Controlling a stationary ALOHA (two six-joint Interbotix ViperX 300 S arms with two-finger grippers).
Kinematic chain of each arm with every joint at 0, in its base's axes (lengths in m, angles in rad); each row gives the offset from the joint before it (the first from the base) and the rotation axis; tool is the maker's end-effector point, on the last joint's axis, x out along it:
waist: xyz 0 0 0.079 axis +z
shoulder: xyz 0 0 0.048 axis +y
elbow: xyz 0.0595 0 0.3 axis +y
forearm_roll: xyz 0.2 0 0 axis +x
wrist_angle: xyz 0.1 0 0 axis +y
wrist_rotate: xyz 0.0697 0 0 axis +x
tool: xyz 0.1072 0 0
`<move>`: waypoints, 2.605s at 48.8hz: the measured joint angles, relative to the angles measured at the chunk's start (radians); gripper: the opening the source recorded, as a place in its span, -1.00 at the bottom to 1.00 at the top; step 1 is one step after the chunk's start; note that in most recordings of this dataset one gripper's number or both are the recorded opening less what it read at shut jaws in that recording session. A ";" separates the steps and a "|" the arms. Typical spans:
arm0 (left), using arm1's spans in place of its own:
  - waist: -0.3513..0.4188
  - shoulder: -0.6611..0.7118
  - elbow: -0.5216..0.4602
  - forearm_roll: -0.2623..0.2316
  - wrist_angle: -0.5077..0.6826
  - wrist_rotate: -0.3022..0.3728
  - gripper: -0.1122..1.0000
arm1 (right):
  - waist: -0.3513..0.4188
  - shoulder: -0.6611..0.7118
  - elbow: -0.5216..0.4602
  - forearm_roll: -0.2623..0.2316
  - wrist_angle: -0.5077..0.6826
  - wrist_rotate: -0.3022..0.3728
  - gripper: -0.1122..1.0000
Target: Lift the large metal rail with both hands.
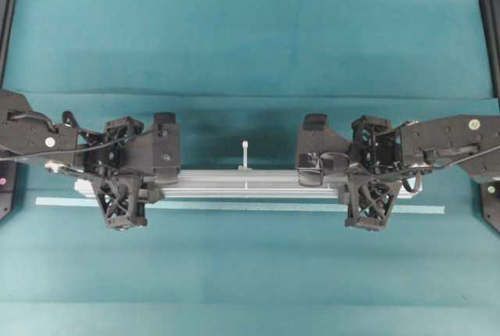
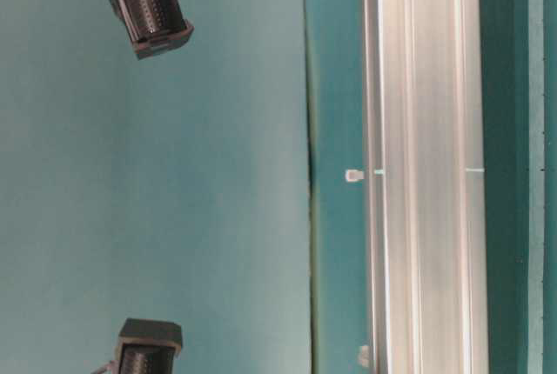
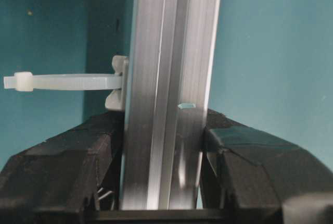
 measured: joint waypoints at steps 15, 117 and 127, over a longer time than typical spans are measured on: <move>-0.002 0.000 0.029 -0.002 -0.063 0.000 -0.16 | 0.000 0.000 0.025 0.003 -0.032 0.002 -0.09; -0.005 0.055 0.060 -0.002 -0.158 -0.006 -0.16 | 0.006 0.061 0.080 0.023 -0.176 0.005 -0.09; -0.003 0.055 0.066 -0.002 -0.172 -0.006 -0.16 | 0.006 0.060 0.083 0.025 -0.179 0.008 -0.08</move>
